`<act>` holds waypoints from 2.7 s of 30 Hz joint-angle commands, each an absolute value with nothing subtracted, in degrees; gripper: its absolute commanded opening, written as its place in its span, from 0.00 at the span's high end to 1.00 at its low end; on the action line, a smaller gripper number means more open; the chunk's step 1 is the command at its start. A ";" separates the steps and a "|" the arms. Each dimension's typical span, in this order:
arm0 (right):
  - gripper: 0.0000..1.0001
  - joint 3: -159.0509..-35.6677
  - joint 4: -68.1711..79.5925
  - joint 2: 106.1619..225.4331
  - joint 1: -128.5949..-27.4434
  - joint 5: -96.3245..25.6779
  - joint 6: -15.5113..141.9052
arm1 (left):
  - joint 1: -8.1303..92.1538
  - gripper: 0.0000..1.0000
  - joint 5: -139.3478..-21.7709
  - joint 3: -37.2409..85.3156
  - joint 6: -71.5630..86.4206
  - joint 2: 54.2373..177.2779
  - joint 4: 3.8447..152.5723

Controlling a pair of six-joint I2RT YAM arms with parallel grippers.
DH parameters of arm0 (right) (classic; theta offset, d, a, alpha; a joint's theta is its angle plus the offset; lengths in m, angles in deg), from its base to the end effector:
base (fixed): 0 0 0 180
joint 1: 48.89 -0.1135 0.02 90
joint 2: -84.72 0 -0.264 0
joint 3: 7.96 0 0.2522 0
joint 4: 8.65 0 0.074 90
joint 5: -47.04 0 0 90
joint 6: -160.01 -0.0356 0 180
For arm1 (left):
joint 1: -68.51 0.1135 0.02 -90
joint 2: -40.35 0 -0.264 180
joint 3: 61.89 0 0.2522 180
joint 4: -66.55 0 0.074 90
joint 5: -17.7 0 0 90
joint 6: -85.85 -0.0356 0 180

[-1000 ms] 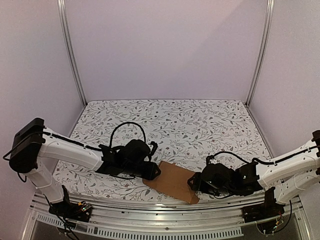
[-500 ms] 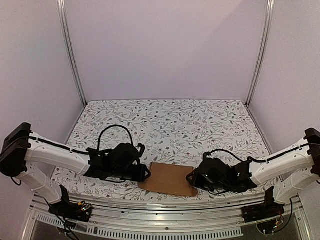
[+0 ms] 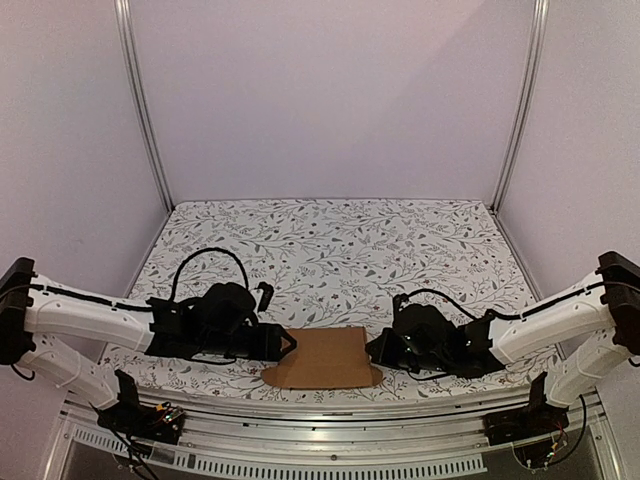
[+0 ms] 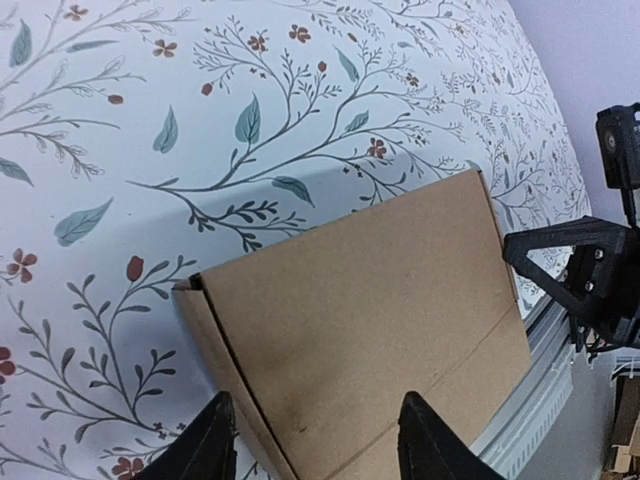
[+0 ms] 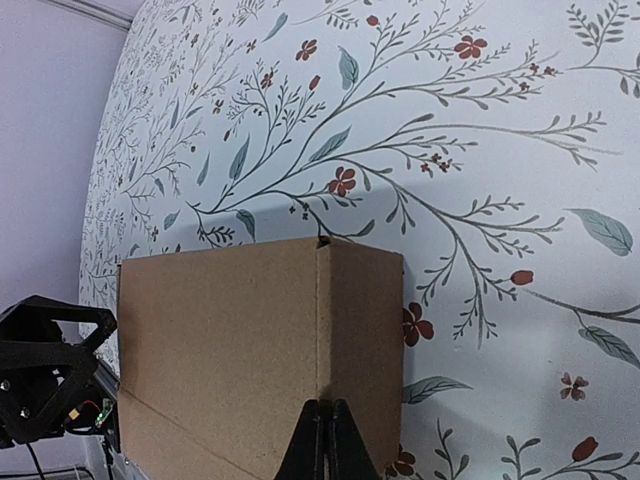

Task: Fold the paper box

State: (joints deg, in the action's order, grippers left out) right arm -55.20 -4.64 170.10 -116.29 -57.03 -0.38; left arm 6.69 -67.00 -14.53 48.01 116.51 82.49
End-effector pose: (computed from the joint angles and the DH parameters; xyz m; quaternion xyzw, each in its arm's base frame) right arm 0.1147 0.2529 0.1481 0.0733 0.9056 0.3352 0.2494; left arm 0.1236 -0.2237 0.1713 0.0599 0.9202 -0.2991 0.2452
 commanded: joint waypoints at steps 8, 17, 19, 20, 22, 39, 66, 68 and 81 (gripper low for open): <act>1.00 -54.33 -2.46 172.68 -114.65 -51.98 6.10 | 12.84 0.35 -71.79 -20.97 49.90 107.26 84.57; 1.00 -53.54 -2.79 174.01 -114.56 -52.28 5.66 | 13.91 0.30 -78.89 -25.39 54.39 109.89 75.32; 1.00 -52.72 -2.88 174.01 -114.55 -52.62 4.97 | 14.05 0.30 -80.03 -26.73 55.79 111.66 72.29; 1.00 -52.41 -2.88 174.01 -114.61 -52.70 4.75 | 14.10 0.29 -80.59 -27.11 56.27 112.32 70.70; 1.00 -51.51 -2.88 173.89 -114.55 -52.95 4.54 | 14.15 0.29 -81.09 -27.65 57.15 113.74 68.97; 1.00 -45.55 -2.88 170.47 -114.63 -53.60 3.13 | 14.28 0.16 -84.77 -31.81 64.78 122.53 49.47; 1.00 -44.27 -3.41 168.74 -114.56 -53.50 3.34 | 14.96 0.65 -88.05 -35.67 71.50 131.65 26.20; 1.00 -44.11 -3.33 167.86 -114.62 -53.58 4.09 | 15.43 0.69 -88.27 -36.18 71.82 130.72 26.11; 0.59 -48.73 9.51 150.28 -114.58 -55.60 25.92 | 19.82 0.71 -92.49 -34.96 68.04 112.51 43.85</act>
State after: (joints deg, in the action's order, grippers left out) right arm -45.67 0.32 156.22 -114.76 -54.65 12.60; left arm 17.53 -90.12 -35.84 70.83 118.28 35.01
